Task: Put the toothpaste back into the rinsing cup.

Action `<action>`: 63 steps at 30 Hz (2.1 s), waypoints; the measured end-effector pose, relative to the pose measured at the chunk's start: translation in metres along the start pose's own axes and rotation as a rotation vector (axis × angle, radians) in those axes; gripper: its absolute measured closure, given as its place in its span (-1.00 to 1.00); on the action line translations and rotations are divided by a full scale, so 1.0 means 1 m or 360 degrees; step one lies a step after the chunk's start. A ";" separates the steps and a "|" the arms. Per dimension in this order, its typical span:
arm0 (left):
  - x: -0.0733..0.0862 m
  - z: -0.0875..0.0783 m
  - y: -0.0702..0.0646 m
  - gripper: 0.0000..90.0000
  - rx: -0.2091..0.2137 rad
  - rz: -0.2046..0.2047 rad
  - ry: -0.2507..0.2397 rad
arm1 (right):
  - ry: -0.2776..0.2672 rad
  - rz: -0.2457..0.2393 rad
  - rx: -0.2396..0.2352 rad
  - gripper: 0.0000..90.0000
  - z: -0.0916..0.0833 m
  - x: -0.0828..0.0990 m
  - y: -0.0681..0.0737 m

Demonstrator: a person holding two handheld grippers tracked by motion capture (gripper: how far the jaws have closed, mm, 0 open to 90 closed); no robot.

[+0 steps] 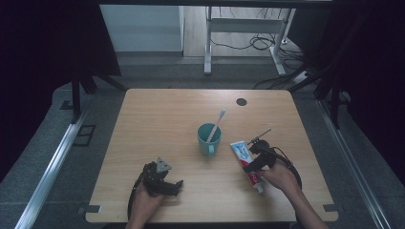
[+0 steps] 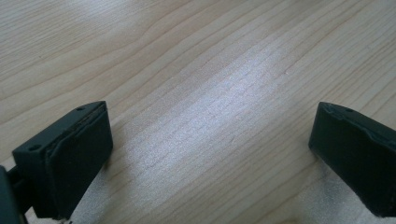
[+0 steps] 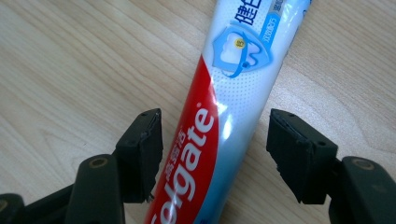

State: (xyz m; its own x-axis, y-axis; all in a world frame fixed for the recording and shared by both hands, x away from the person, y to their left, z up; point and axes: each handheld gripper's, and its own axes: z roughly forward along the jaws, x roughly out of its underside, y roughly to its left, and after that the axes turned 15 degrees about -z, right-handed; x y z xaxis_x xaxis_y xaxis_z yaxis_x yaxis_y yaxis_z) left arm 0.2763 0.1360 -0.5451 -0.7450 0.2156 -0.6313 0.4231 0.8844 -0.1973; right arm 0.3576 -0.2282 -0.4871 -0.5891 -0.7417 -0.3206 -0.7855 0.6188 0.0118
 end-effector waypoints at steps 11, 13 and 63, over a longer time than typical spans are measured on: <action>0.000 0.000 0.000 -1.00 -0.0001 0.0000 0.0000 | 0.0209 0.0037 -0.0016 -0.20 0.013 -0.016 -0.004; 0.000 0.000 0.000 -1.00 -0.0001 0.0001 0.0000 | 0.0255 0.0036 -0.0015 -0.18 0.017 -0.019 -0.004; 0.000 0.000 0.000 -1.00 -0.0001 0.0002 0.0001 | 0.0068 0.0003 0.0036 0.58 -0.013 -0.014 -0.004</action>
State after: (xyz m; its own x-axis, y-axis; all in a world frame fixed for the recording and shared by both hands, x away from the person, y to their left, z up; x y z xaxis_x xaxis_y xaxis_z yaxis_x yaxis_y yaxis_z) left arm 0.2764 0.1360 -0.5450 -0.7446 0.2169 -0.6313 0.4238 0.8843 -0.1960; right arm 0.3668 -0.2240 -0.4699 -0.5985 -0.7506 -0.2800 -0.7802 0.6255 -0.0090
